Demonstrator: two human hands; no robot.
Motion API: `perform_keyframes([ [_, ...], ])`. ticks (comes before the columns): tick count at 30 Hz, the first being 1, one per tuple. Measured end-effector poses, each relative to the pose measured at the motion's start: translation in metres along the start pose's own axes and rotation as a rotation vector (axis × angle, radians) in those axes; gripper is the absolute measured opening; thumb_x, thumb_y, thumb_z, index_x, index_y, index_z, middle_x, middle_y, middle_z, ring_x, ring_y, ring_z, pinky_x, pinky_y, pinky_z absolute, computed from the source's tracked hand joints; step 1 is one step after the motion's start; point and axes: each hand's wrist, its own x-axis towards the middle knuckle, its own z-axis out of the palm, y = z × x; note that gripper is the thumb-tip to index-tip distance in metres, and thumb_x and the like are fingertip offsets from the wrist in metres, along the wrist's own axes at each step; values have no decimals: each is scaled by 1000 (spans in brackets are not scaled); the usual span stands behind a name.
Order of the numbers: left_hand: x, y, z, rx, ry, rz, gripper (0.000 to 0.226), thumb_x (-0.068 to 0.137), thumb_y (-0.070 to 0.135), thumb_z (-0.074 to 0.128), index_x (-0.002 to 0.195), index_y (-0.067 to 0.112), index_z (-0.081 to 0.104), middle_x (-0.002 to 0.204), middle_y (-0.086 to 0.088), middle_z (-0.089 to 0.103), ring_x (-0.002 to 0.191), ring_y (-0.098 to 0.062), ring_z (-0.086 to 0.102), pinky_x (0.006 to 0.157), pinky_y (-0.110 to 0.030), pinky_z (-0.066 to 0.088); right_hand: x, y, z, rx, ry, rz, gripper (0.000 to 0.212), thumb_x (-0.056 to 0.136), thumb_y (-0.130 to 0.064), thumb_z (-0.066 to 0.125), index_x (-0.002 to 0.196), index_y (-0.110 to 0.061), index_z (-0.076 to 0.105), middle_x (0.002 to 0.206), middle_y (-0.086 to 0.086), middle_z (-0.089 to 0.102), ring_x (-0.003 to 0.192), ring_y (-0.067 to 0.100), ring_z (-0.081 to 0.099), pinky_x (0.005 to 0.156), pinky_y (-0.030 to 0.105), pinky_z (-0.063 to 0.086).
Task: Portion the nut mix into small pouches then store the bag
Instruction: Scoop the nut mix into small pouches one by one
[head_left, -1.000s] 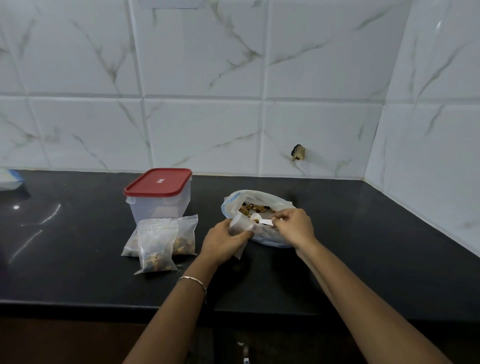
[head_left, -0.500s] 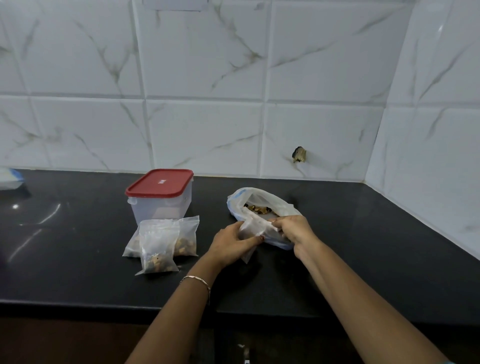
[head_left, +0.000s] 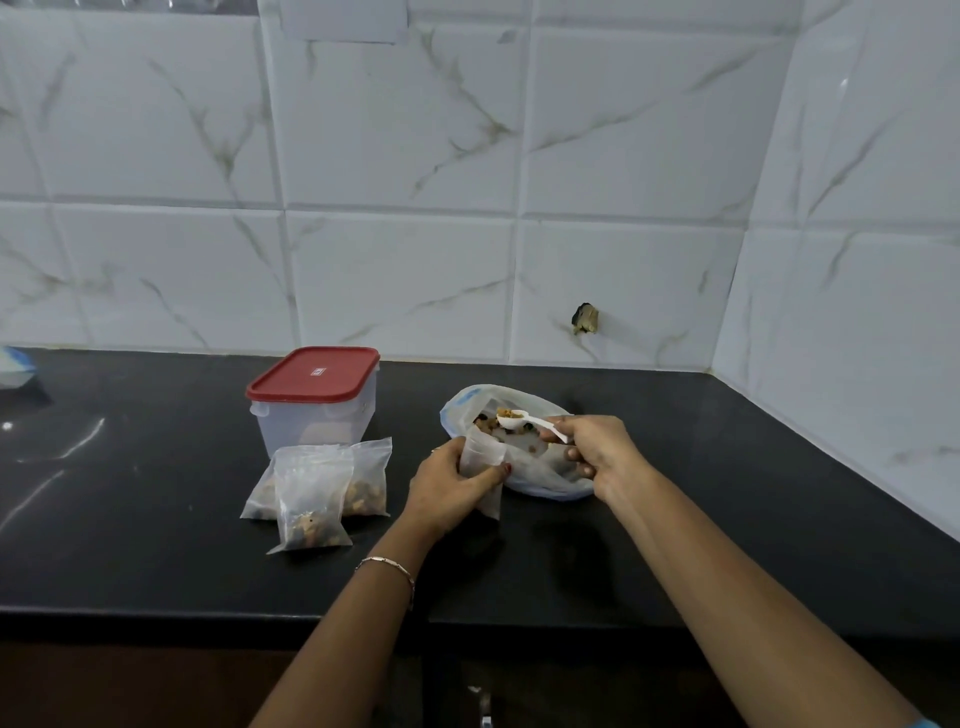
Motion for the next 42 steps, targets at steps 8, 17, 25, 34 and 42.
perform_keyframes([
  [8,3,-1,0,11,-6,4,29,79,48,72,99,43,52,119,5,64,111,-15,59,98,-45,49,-27,-7,-6,-27,-132,-51,19,89,-5,54,85,-9,73,74,2,70,47,7,33,36,17,18],
  [17,2,-1,1,-51,34,6,51,76,51,73,119,27,59,116,4,65,106,-13,61,95,-42,52,-41,-8,0,-602,-69,-528,15,95,-18,55,98,-24,68,74,-10,70,57,-1,56,60,25,44],
  [25,1,1,1,-86,75,24,38,80,42,73,111,24,62,105,4,68,97,-10,64,88,-35,54,-52,-5,7,-1044,98,-1021,22,98,-24,49,109,-32,66,97,-8,71,96,15,61,90,34,36],
  [34,1,2,1,-105,57,9,33,81,46,71,106,32,54,109,6,65,100,-11,61,87,-31,51,-44,0,-1,-1378,209,-1620,21,73,-21,79,93,-24,71,85,-6,70,73,17,62,69,31,44],
  [42,1,2,0,-104,54,1,40,82,42,70,115,29,52,118,-1,63,108,-18,60,95,-41,51,-35,8,-7,-1515,238,-1869,21,93,-9,49,99,-16,68,82,0,66,69,20,61,67,33,46],
])
